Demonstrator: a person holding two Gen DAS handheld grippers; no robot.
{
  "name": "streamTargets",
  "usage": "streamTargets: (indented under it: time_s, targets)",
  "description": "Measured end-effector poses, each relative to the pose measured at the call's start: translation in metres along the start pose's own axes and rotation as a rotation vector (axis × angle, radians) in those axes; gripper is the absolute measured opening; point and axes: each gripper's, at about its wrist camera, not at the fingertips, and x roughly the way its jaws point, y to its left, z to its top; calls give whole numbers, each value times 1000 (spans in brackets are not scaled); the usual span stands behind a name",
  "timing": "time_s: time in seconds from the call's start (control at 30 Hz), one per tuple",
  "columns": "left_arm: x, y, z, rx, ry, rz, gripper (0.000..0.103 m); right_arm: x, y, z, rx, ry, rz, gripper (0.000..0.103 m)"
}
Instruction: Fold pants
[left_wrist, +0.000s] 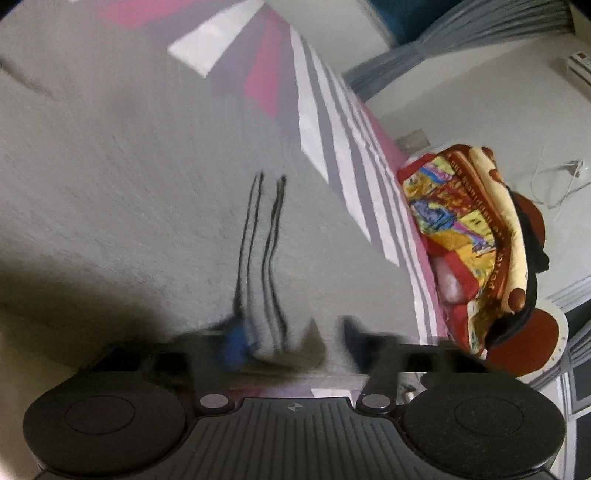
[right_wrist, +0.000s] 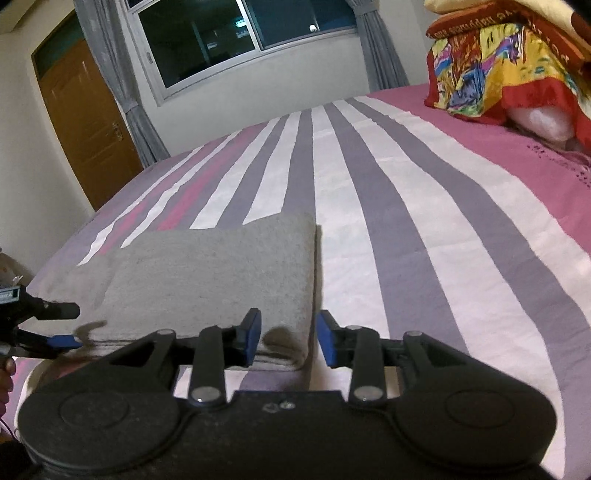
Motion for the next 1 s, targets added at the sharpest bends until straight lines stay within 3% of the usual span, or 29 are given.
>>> streamTargets:
  time_s: [0.13,0.33,0.47,0.53,0.6,0.67,0.7,0.83,1.0]
  targets:
    - [10,2,-11,12,2,2,20,11,-5,0,37,27,-12,36]
    - [-19,-13,-20,57,-64,-41,19,16,-4,-3,28,50,-19,37]
    - [-12,-10,-20,97,-46,47,20,16,-1,-4,7,56,-22,38]
    - [-11,-6,-21,82,-72,54,23,18,-3,-2,0,63,-21,40]
    - [-20,-15,-21,110,-136,107,36,17,-4,0,-2,60,-22,40]
    - [-32,-30,-21,198,-219,174,85,8,-3,-1,-11,15,-22,42]
    - [-34,-36,-20,240,-238,205,91,5,-1,-2,-23,-1,-10,42]
    - [-9,-49,-9,406,-139,390,93,31,7,-3,-79,110,-64,41]
    - [8,-59,12,468,-131,451,93,45,2,6,-57,98,-54,41]
